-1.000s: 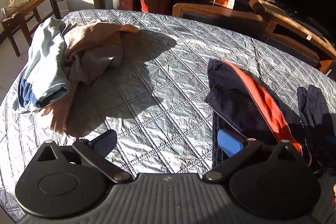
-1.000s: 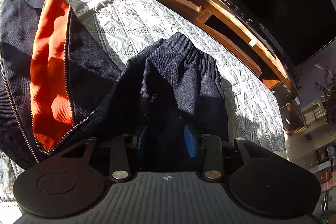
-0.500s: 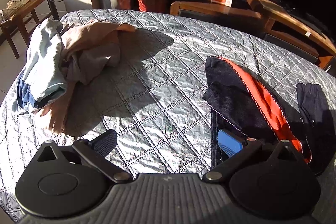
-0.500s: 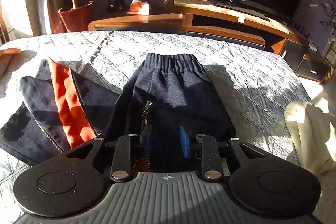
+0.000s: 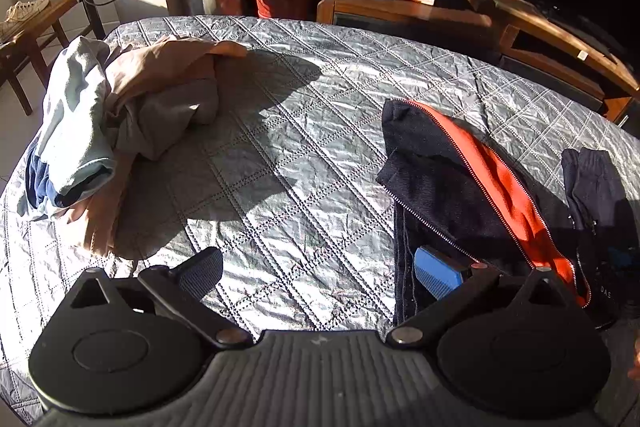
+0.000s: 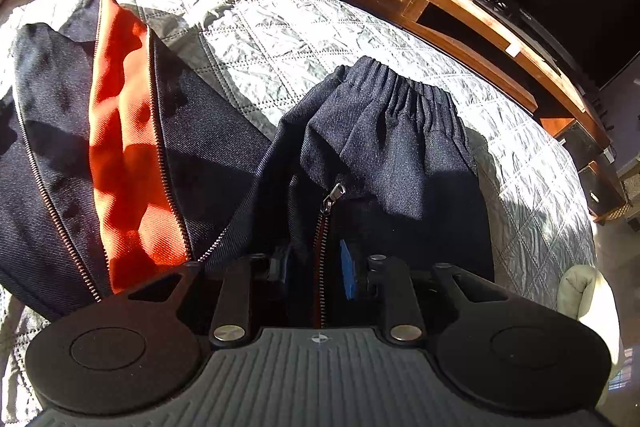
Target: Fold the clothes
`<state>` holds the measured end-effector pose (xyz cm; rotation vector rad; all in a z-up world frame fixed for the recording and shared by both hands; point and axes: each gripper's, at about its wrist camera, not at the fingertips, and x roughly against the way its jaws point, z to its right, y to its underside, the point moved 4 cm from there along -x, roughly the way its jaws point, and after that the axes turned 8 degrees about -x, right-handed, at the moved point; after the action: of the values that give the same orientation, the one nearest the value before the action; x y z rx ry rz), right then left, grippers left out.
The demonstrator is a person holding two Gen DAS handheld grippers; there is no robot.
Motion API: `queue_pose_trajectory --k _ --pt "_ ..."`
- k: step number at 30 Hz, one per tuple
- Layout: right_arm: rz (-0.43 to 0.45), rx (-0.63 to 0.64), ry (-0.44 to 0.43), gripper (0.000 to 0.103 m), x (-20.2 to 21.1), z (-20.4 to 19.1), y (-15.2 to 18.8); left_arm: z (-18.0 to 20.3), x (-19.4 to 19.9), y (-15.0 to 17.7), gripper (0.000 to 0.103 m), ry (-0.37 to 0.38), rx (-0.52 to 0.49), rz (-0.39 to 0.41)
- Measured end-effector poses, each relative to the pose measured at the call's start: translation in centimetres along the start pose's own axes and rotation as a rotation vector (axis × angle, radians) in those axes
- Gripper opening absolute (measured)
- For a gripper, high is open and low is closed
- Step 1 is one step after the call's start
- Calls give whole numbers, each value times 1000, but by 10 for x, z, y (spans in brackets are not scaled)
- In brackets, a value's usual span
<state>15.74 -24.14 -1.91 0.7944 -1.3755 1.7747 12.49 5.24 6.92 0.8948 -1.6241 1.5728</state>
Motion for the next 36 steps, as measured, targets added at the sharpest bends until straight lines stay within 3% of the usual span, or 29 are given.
queue_pose_trajectory --k 1,2,6,8,10,12,13,15,16,18,20,22,28,31,36 --pt "1 -27 -10 7 -1 3 -1 0 0 0 102 -1 -2 -1" --pt "11 -88 -28 4 2 11 -2 0 -1 0 102 -2 -3 -2" --pt "112 -370 -39 3 26 56 3 -1 -1 1 102 -4 -2 -5" --pt "191 -598 -8 3 49 94 20 -2 0 0 102 -1 5 -3" --pt "200 -827 42 3 62 124 56 -3 0 0 102 1 9 -1" --pt "133 -978 96 12 65 139 97 -4 1 0 102 5 13 1" --pt "60 -1011 104 28 62 139 118 -4 2 0 102 7 14 3" --pt "76 -949 126 29 78 125 136 -4 3 0 102 5 13 5" --pt "134 -853 145 29 91 112 137 -5 2 0 102 5 14 4" --pt "263 -661 51 31 111 82 128 -6 2 0 102 2 17 2" --pt "252 -468 -61 43 111 51 105 -7 2 0 102 -1 18 2" --pt "257 -319 -104 47 105 27 78 -7 2 -1 102 -4 17 3" --pt "249 45 -172 43 79 -48 22 -9 0 -1 102 -6 25 1" --pt "217 143 -179 43 61 -77 15 -10 0 -2 102 -3 26 4" --pt "155 119 -175 48 32 -87 14 -13 -1 -1 102 -8 19 -1"
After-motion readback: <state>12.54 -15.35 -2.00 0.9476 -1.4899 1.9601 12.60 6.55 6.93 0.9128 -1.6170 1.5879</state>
